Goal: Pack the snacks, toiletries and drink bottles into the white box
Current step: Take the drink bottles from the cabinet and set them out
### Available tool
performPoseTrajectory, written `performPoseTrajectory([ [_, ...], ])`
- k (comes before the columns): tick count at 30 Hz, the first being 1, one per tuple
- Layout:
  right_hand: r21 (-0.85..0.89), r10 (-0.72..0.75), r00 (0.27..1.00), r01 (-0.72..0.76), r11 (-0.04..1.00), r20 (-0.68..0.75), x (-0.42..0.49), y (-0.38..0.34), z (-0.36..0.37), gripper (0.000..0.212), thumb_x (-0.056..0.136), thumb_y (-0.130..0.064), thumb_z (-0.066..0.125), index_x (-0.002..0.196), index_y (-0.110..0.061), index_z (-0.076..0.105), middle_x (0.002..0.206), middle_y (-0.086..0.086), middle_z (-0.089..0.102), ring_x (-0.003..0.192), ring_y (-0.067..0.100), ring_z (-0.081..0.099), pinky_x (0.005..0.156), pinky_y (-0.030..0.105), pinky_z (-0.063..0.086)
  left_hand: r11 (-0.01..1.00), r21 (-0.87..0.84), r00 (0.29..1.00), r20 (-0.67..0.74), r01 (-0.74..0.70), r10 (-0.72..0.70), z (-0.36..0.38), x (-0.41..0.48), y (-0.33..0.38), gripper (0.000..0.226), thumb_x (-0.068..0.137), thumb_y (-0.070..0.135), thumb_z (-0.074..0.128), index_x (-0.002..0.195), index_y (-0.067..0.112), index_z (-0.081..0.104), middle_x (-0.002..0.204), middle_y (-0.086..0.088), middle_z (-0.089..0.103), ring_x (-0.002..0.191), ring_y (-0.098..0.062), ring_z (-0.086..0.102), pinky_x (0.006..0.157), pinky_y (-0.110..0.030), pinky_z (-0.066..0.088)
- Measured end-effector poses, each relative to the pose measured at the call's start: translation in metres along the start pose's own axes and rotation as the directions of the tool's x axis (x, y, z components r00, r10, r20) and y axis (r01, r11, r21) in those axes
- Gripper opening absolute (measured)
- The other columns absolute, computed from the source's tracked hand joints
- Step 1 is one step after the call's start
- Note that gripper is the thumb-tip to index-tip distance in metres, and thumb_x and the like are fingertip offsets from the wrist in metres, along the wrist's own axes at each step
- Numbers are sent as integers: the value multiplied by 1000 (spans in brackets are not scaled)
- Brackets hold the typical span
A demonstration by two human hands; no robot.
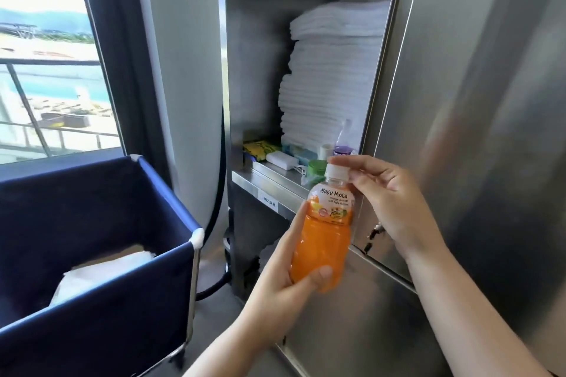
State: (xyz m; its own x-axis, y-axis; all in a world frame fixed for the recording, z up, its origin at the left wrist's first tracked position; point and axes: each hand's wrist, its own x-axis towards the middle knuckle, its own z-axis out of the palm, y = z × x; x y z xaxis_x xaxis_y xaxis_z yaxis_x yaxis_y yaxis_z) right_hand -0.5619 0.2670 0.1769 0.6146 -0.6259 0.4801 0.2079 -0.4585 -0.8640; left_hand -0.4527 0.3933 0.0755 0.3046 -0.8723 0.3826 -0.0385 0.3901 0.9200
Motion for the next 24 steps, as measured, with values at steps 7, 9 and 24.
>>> performPoseTrajectory([
  [7, -85, 3, 996, -10, 996, -89, 98, 60, 51, 30, 97, -14, 49, 101, -32, 72, 100, -15, 71, 94, 6, 66, 76, 22, 56, 999, -11, 998, 62, 32, -31, -101, 90, -39, 76, 80, 35, 70, 137, 58, 25, 134, 25, 46, 121, -8, 51, 85, -28, 52],
  [9, -99, 15, 992, -27, 995, -125, 122, 79, 60, 28, 96, -15, 50, 102, -33, 71, 101, -14, 70, 95, 7, 66, 80, 28, 56, 999, -10, 995, 96, 35, -34, -124, 117, -51, 77, 80, 34, 71, 138, 56, 25, 135, 23, 46, 122, -8, 50, 86, -29, 52],
  [24, -166, 53, 858, -160, 973, -511, 225, 207, 22, 19, 93, -19, 58, 98, -32, 71, 94, -14, 71, 87, 4, 67, 67, 22, 54, 987, 8, 923, 353, 160, -153, -132, 282, -152, 78, 86, 20, 64, 140, 56, 20, 139, 26, 39, 124, -7, 47, 95, -33, 49],
])
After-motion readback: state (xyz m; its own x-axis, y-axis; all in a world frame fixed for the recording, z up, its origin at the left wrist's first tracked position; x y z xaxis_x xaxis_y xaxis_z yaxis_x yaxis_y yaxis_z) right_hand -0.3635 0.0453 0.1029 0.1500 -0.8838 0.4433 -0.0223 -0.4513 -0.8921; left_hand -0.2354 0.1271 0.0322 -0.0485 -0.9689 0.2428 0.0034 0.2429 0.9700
